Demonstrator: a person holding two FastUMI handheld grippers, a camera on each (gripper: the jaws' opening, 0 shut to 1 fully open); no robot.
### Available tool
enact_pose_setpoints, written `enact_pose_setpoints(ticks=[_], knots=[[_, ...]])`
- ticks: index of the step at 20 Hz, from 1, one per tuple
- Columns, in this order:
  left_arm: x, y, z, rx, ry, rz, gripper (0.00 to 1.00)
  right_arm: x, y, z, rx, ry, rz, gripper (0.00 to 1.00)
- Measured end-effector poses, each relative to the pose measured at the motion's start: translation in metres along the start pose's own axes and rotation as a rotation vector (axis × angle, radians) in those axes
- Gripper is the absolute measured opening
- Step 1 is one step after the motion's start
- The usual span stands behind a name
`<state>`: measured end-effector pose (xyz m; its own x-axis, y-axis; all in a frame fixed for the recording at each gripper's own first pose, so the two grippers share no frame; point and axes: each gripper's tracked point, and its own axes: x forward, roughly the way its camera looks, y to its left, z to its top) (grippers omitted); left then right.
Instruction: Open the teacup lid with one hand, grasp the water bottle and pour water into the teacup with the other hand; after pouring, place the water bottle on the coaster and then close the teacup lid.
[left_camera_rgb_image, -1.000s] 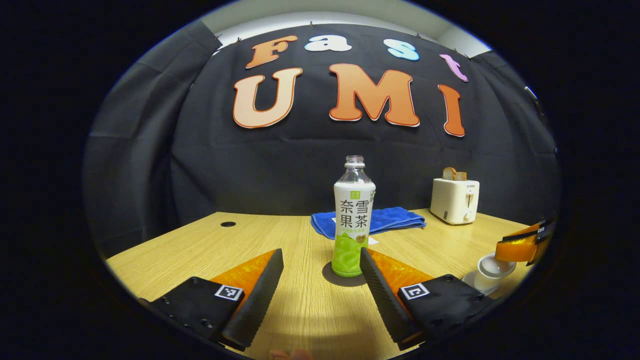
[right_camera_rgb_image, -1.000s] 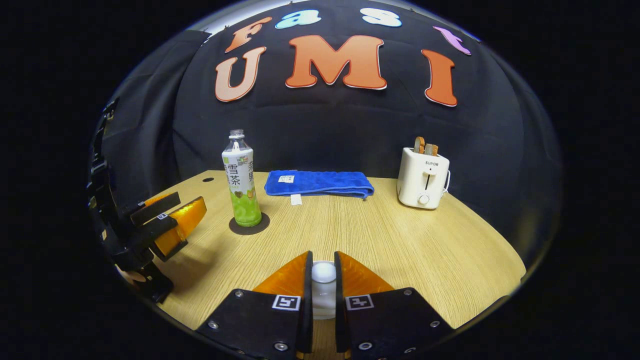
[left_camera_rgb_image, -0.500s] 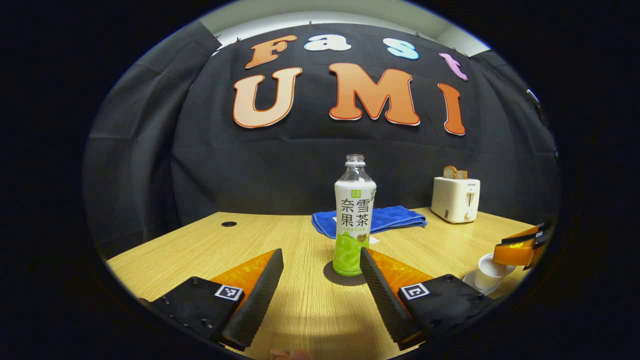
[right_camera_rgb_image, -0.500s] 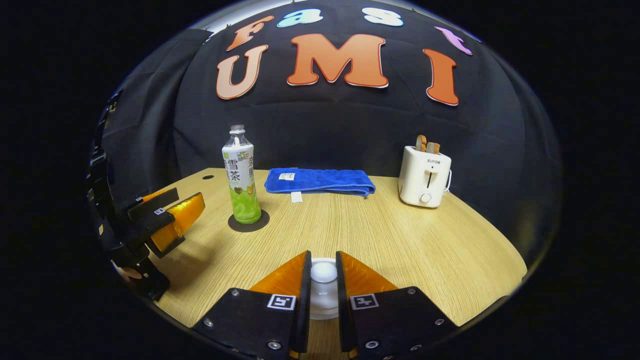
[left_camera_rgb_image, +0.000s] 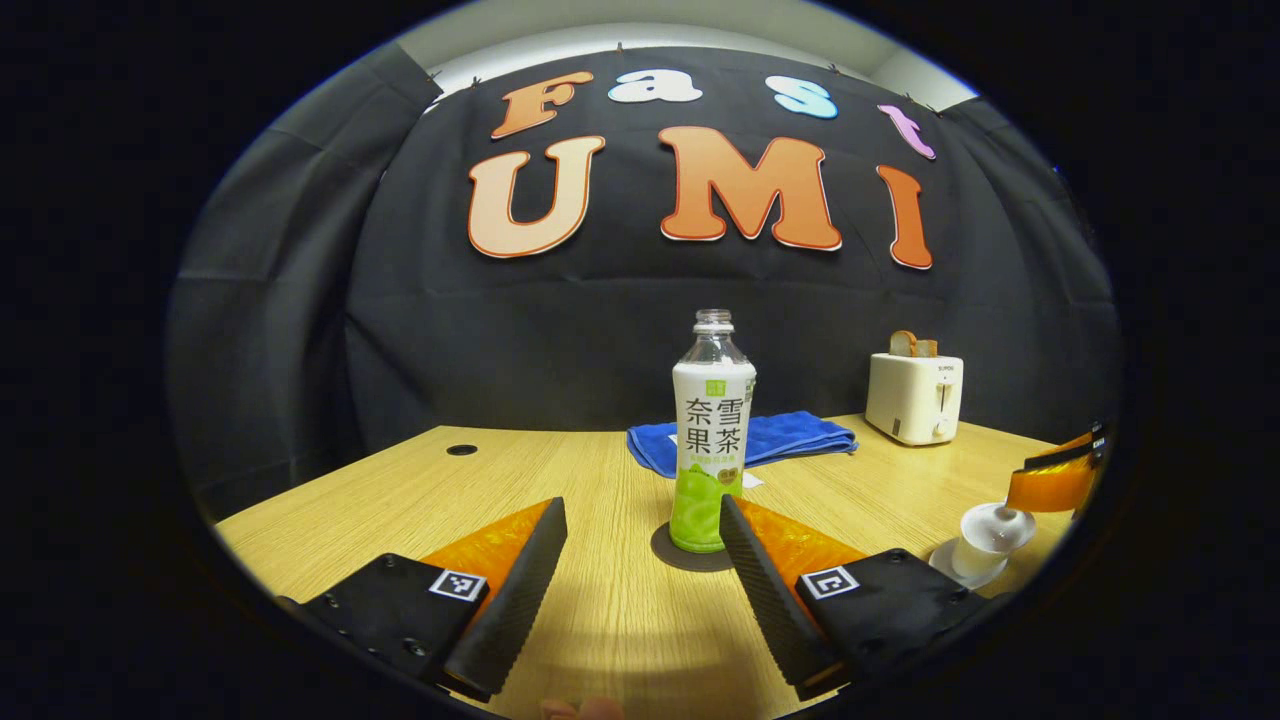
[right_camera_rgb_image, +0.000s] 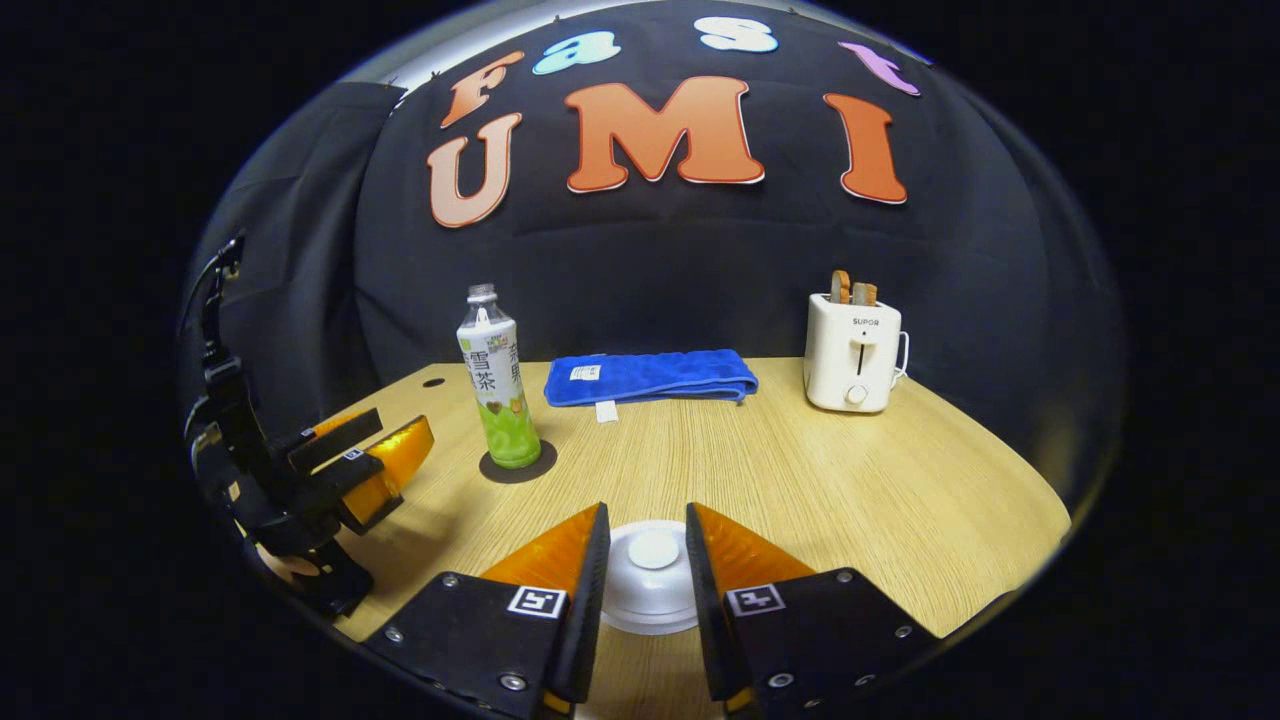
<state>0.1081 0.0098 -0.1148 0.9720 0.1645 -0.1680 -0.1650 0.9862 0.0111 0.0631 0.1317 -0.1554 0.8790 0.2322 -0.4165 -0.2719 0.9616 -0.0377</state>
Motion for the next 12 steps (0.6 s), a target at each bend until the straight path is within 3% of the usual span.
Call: enact_pose_setpoints(ticks=[5,12], knots=[[0.001,0.013,0.010,0.030,-0.048,0.054,0.98,-0.004,-0.024,0.009,-0.031,-0.062,-0.042,0.69],[0.001,0.016,0.014,0.015,-0.076,0.066,0.98,-0.008,-0.041,0.016,-0.041,-0.096,-0.058,0.86]])
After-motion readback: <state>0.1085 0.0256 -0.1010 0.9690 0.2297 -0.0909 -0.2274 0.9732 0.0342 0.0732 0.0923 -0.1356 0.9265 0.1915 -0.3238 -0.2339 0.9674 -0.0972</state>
